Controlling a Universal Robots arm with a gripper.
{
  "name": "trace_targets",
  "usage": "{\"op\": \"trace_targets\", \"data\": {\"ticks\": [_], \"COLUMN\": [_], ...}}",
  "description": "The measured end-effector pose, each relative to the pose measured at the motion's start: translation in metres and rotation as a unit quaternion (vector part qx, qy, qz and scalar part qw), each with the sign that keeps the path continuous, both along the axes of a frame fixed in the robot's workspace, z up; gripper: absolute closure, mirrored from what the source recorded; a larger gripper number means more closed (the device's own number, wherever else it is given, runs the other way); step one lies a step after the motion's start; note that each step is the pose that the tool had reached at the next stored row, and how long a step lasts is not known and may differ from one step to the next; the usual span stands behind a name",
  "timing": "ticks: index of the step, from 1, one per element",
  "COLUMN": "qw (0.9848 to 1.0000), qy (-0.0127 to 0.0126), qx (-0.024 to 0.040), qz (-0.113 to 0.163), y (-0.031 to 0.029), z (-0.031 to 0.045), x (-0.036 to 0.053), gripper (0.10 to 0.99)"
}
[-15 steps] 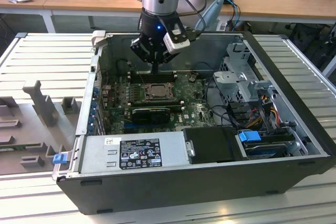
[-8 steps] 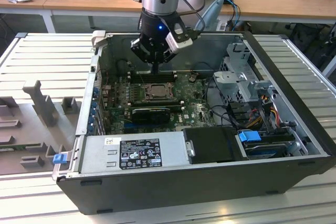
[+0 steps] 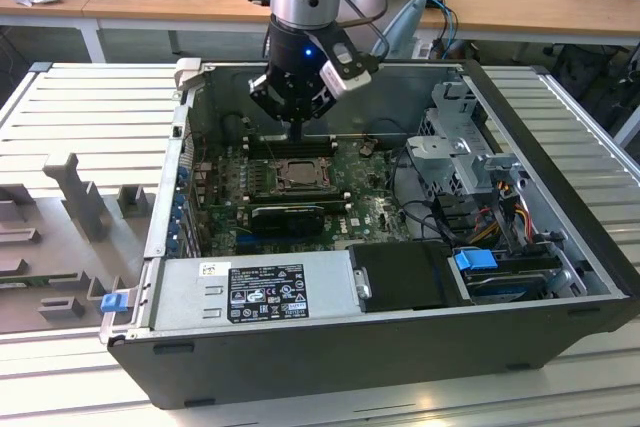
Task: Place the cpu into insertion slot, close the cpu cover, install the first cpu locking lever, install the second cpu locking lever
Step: 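Install the first cpu locking lever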
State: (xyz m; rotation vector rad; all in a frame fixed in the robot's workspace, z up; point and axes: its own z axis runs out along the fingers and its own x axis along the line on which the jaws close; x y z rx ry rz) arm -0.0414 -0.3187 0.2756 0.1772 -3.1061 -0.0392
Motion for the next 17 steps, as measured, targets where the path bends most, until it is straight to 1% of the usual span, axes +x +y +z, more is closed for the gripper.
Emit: {"op": "trace_targets", "data": {"ticks": [2, 4, 5, 7, 9, 11, 13, 17], "qw": [0.9998, 0.9993, 0.9987, 0.9985, 0.9986, 0.9993, 0.9999, 0.9997], "qy": [0.0000, 0.0000, 0.0000, -0.0007, -0.0026, -0.0035, -0.0035, -0.0034], "qx": [0.0000, 0.0000, 0.0000, 0.0004, 0.0004, 0.0003, 0.0002, 0.0001], "qz": [0.018, 0.038, 0.051, 0.054, 0.053, 0.037, 0.010, -0.023], "y": [0.0000, 0.0000, 0.0000, -0.0003, -0.0002, 0.0000, 0.0000, 0.0000], "z": [0.0000, 0.0000, 0.0000, -0.0001, -0.0005, -0.0022, -0.0045, -0.0068], "x": [0.0000, 0.0000, 0.0000, -0.0016, -0.0026, -0.0027, -0.0027, -0.0027], "gripper": [0.980, 0.980, 0.980, 0.980, 0.980, 0.980, 0.980, 0.980]}}
